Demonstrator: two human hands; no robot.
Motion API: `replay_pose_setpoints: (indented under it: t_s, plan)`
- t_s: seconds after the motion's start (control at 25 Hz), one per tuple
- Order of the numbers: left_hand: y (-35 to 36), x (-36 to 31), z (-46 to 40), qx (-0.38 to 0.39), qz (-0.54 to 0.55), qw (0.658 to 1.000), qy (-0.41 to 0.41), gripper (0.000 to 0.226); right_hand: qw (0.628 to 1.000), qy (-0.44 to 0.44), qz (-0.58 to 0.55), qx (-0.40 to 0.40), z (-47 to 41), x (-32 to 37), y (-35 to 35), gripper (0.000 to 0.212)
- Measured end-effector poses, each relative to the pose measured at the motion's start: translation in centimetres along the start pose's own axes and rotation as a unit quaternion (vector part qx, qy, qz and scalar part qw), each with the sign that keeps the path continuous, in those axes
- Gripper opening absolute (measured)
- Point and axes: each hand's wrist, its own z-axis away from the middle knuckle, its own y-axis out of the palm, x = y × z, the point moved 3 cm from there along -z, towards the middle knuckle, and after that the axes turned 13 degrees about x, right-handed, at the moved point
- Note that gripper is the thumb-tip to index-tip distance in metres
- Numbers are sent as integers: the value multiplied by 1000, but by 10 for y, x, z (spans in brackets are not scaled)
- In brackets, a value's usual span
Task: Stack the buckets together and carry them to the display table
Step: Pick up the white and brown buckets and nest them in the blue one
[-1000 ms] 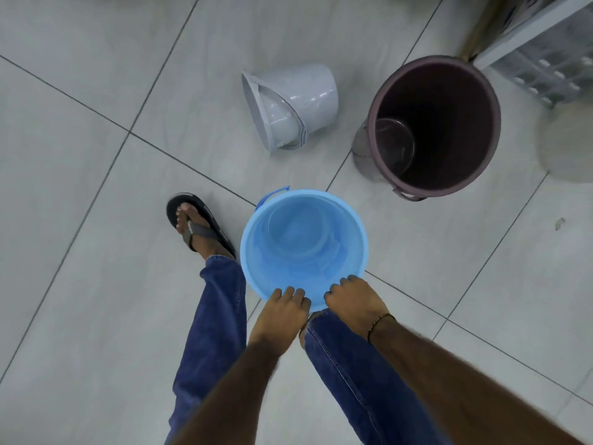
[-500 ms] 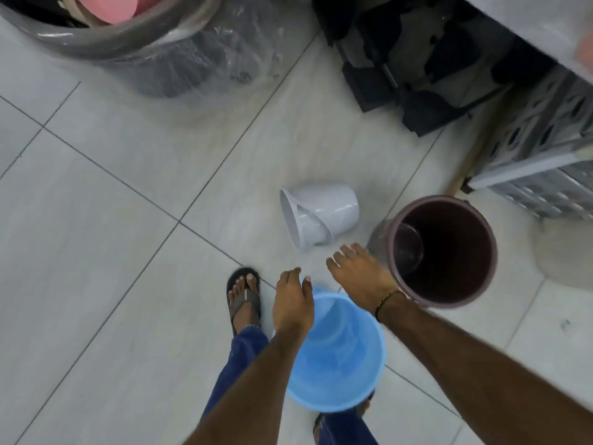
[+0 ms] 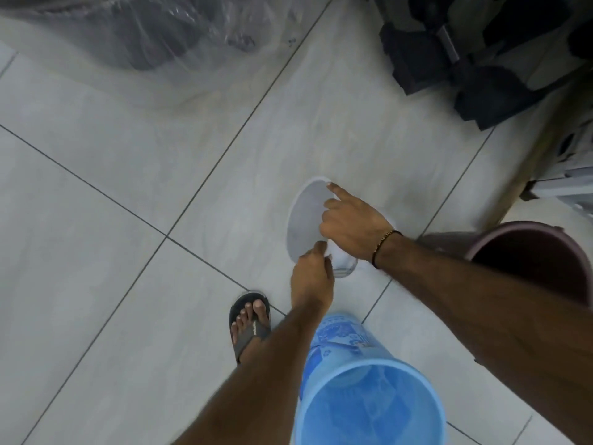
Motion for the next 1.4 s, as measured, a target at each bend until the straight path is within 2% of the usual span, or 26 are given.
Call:
replay_pose_setpoints:
  t_s: [0.08,0.16,0.28,0.48,0.56,0.68,0.8,0.96,1.12,1.24,1.4]
  plan:
    - [-29,-7,9,-10,-142,988,66,21,999,1,-52,-9,15,-7,-1,28]
    - [-44,-8,17,15,-269,953,142,31,995,-7,-98,-19,26,1,9,27]
    - [-42,5,20,69,-398,898,175,36,988,-4,-155,-19,26,30,34,29]
    - [-12,43,25,101,-460,854,222,32,984,9,-178,5,19,76,84,30]
    - [-7,56,34,108,-485,845,198,42,984,24,-177,-15,24,85,96,34]
    - [-10,72,41,125,-549,813,146,53,988,38,-151,-15,26,84,104,38]
    - [-14,77,45,147,-581,793,110,45,989,19,-144,6,25,82,106,33]
    - [-22,52,61,140,-607,770,138,31,981,19,-192,17,48,74,98,34]
    - [-44,-9,120,100,-610,763,191,33,974,50,-222,2,137,66,64,33]
    - [-55,-67,210,81,-609,767,187,33,966,82,-244,-15,244,76,20,27]
    - [-45,-115,345,50,-555,817,151,31,965,88,-244,-49,366,114,-14,25]
